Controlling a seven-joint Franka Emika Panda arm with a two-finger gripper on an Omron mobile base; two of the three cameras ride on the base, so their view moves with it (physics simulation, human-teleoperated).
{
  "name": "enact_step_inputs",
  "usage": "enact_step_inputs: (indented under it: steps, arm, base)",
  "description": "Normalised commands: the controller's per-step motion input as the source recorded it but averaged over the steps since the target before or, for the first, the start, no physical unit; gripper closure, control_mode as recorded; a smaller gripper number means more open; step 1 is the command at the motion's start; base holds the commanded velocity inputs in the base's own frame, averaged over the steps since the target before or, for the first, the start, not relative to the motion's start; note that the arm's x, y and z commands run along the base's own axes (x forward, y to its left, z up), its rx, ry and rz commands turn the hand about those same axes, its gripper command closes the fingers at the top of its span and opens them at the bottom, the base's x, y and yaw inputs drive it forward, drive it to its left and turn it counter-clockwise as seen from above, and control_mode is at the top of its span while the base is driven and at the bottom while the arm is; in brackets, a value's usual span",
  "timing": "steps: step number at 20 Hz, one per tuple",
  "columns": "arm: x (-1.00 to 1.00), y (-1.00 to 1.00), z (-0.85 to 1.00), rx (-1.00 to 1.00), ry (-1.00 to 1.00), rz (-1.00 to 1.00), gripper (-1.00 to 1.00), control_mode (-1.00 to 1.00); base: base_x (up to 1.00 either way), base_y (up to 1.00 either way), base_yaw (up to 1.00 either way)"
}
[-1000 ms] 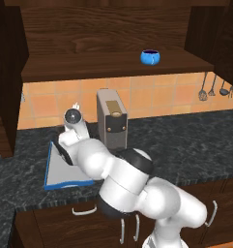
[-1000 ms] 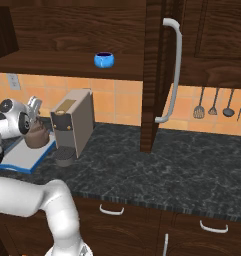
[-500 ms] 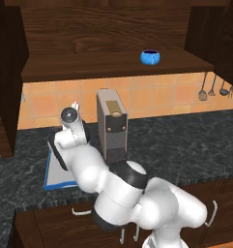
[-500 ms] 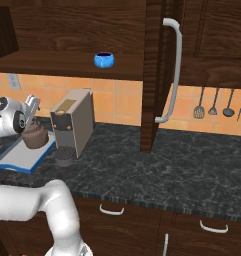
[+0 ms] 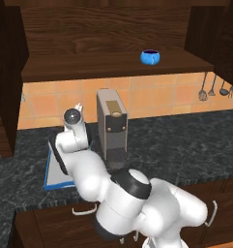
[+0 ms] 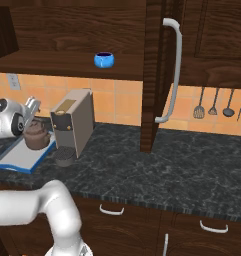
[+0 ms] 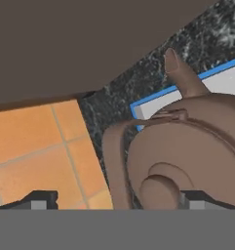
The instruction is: Pick the kettle from the counter and place it on the tray. Then pick the mug from the cabinet and place it on the tray. Then close the cabinet doors.
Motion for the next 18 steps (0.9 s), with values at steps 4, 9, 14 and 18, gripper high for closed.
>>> enact_step_inputs:
  steps: [4,9,14,18]
  arm:
    - [-0.35,-0.01,0.32,0.08,0.00,-0.09,-1.00,-1.00]
    - [-0.56,-0.02,0.67,0.12,-0.08,-0.17,-1.00,-1.00]
    - [-0.70,0.00,0.73,0.14,-0.06,-0.20,-1.00,-1.00]
    - [-0.70,0.01,0.89,0.11,-0.05,-0.19,-1.00,-1.00]
  base:
    - [0.00,0.00,0.00]
    - [0.00,0.00,0.00]
    - [0.00,0.00,0.00]
    - [0.00,0.00,0.00]
